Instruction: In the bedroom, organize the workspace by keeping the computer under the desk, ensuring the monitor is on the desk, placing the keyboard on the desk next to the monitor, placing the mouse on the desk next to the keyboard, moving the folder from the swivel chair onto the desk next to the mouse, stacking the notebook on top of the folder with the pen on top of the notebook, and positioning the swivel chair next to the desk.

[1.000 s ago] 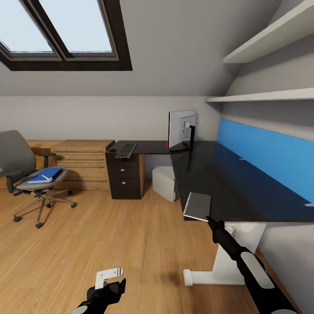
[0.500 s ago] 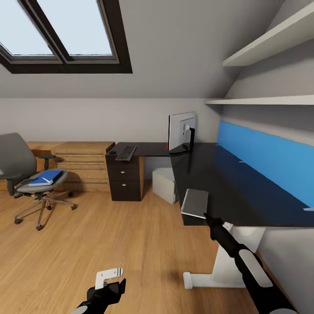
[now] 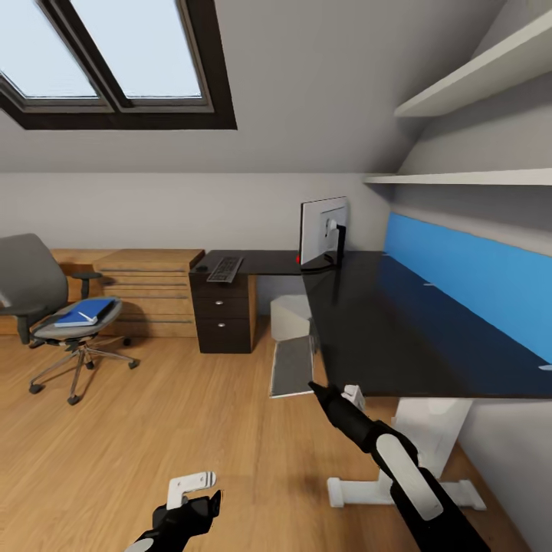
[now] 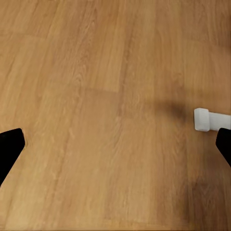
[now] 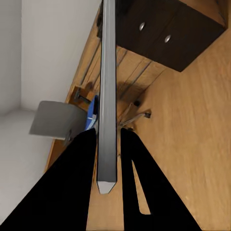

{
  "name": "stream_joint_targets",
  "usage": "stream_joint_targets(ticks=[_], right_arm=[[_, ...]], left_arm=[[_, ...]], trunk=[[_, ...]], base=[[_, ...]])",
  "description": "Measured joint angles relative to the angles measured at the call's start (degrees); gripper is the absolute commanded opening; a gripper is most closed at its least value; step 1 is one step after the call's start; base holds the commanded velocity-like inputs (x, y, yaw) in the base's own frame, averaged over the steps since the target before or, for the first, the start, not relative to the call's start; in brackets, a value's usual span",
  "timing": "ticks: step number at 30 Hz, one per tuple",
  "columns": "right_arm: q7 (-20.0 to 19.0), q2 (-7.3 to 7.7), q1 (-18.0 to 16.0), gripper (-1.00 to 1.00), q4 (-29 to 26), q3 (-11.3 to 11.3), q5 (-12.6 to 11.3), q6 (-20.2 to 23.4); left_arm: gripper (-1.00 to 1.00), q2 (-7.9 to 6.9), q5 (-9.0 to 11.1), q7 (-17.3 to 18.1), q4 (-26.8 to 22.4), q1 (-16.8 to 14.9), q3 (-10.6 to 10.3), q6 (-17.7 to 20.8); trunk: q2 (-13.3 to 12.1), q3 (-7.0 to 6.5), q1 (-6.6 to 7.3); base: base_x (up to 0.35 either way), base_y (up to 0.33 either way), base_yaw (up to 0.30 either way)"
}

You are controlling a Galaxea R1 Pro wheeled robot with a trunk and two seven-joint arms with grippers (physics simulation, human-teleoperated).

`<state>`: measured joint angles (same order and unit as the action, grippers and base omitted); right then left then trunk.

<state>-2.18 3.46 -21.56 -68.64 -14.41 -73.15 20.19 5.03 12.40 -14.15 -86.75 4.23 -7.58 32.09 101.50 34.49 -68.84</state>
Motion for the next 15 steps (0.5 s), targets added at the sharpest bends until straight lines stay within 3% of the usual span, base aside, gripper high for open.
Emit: stream_joint_targets(ticks=[5,7,9,12,15], right_arm=[[0.2,-1.41,0.0,-1.0,-0.4,-0.2,-0.8,0.1],[0.1,-3.46,0.1,-1.0,-3.0,0.1,-2.7,-0.1],[0.2,-3.76,0.1,-1.0,-4.9,0.2,-3.4,-0.2],[0.2,-4.08,0.1,-1.0,-6.5,0.3,-7.4,-0.4],[0.2,-4.09,0.1,-1.0,-4.9,0.3,-8.3,-0.5]], left_arm=[[1.0,-0.68,0.0,0.1,-0.1,0.0,0.1,0.0],[1.0,-1.51,0.0,0.1,0.7,0.0,0.1,0.0],[1.0,-1.98,0.1,0.0,2.0,0.0,0.2,0.0],[1.0,-2.95,0.1,0.0,8.1,0.0,0.1,-1.1],[1.0,-3.14,0.1,0.1,10.9,0.0,0.2,-2.6]], trunk=[[0.0,0.0,0.0],[0.0,0.0,0.0],[0.0,0.0,0.0],[0.0,0.0,0.0],[0.0,0.0,0.0]], base=[[-0.008,0.311,0.0],[-0.001,0.328,0.0],[-0.001,0.329,0.0],[0.0,0.331,0.0],[0.009,0.331,0.0]])
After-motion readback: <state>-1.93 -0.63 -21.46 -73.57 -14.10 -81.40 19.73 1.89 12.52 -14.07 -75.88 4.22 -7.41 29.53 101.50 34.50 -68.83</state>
